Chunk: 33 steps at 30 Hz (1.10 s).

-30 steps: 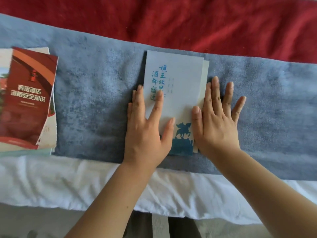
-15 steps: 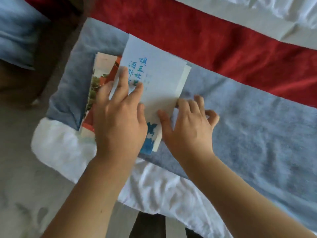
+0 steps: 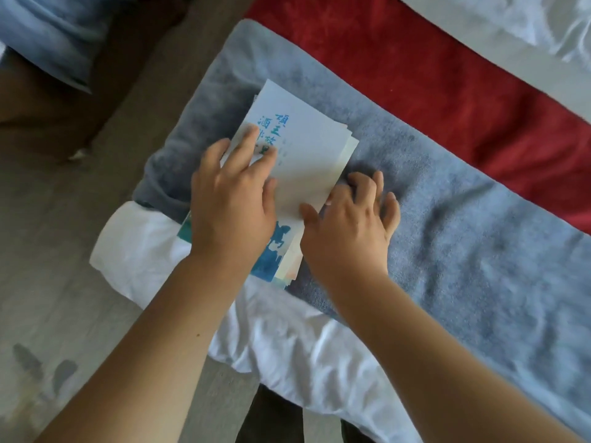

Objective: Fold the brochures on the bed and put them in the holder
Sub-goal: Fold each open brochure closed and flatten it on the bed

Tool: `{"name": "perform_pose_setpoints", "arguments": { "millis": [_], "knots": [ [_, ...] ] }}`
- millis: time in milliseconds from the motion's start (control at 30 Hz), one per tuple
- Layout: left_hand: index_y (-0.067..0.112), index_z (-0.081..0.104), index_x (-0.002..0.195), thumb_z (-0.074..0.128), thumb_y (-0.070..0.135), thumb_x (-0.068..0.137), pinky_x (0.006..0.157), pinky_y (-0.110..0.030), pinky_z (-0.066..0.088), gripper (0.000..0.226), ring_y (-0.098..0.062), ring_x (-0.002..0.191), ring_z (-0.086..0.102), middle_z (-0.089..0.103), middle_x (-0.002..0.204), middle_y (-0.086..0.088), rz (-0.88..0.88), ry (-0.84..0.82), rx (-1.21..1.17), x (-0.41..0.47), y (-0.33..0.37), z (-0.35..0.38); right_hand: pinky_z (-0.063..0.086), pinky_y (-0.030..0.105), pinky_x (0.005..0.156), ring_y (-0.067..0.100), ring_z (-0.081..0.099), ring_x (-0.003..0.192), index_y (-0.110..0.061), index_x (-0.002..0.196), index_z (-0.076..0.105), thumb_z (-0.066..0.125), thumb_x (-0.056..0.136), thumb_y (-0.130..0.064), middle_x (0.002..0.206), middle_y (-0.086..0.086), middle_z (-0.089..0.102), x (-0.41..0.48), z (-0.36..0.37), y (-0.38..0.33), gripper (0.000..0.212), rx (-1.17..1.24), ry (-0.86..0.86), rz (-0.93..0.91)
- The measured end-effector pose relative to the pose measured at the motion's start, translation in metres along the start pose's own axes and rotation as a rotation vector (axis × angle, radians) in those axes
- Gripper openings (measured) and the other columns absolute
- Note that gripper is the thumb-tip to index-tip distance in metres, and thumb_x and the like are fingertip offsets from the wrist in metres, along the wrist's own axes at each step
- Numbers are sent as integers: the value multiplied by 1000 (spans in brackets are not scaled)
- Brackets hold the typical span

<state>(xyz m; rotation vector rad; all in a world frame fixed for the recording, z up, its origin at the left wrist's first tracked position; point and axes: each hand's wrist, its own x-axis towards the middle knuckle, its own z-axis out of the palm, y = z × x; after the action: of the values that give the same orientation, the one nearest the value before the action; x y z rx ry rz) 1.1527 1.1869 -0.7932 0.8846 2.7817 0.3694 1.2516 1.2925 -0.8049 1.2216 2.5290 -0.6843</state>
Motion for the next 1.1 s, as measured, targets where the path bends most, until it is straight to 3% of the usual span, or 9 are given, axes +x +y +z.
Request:
{"name": "perform_pose_setpoints", "arguments": {
  "millis": [100,233,267,367,467,600,767,933,1100],
  "knots": [
    [16,54,148,61,29,101,111,-54,40,49,-35,144,36,35,165,-5,24,-77,-49,-1,-5,0,-13,46,125,31,-3,159,-10,145,43,58,100,-47,161,7,25,-2,-6,-6,61,18,-34,25],
    [20,40,156,74,51,86,115,-55,35,83,-35,154,21,26,169,-4,70,-260,158,-12,-18,-17,-6,35,125,32,-11,158,-6,162,-11,73,93,-20,171,17,-8,0,-17,-15,109,24,-33,-93],
    [21,36,157,77,56,80,115,-54,33,93,-34,155,20,26,168,-4,72,-300,243,-17,-18,-23,4,32,126,31,-9,159,-8,162,-13,72,92,-13,171,16,-12,2,-20,-18,110,6,-72,-143],
    [23,17,162,76,50,85,118,-45,32,100,-29,157,16,11,172,-1,55,-385,287,-27,-13,-27,36,37,116,30,6,159,-16,165,1,74,94,-20,172,12,-4,6,-19,-31,102,-137,-225,-270],
    [23,-2,163,59,38,102,115,-40,37,87,-28,159,3,-11,172,0,24,-493,284,-23,-8,-17,31,47,120,37,0,158,-23,165,0,78,91,-29,170,18,-7,12,-10,-44,108,-237,-353,-262],
    [23,-5,163,50,30,106,111,-40,43,79,-32,159,1,-12,172,-1,-27,-537,270,-18,-13,6,41,48,113,42,5,157,-23,165,-3,81,87,-37,169,26,-5,31,3,-48,115,-361,-436,-221],
    [25,-9,163,47,31,108,113,-43,40,79,-33,159,-3,-17,171,-2,-84,-627,261,-18,-16,28,43,41,108,35,9,158,-30,165,-1,77,87,-47,171,18,-4,41,12,-38,111,-374,-505,-244],
    [25,-2,164,54,29,105,117,-47,36,81,-35,159,1,-9,173,-3,-115,-663,208,1,-14,24,50,40,100,41,27,146,-18,161,14,83,83,-35,158,24,19,56,10,-57,106,-447,-523,-206],
    [25,-1,164,59,27,103,122,-50,26,86,-35,158,-3,-10,172,-2,-123,-703,174,-1,-17,32,51,43,99,42,32,138,-7,149,35,72,92,-12,144,24,33,54,26,-66,68,-444,-421,-146]
  ]
}}
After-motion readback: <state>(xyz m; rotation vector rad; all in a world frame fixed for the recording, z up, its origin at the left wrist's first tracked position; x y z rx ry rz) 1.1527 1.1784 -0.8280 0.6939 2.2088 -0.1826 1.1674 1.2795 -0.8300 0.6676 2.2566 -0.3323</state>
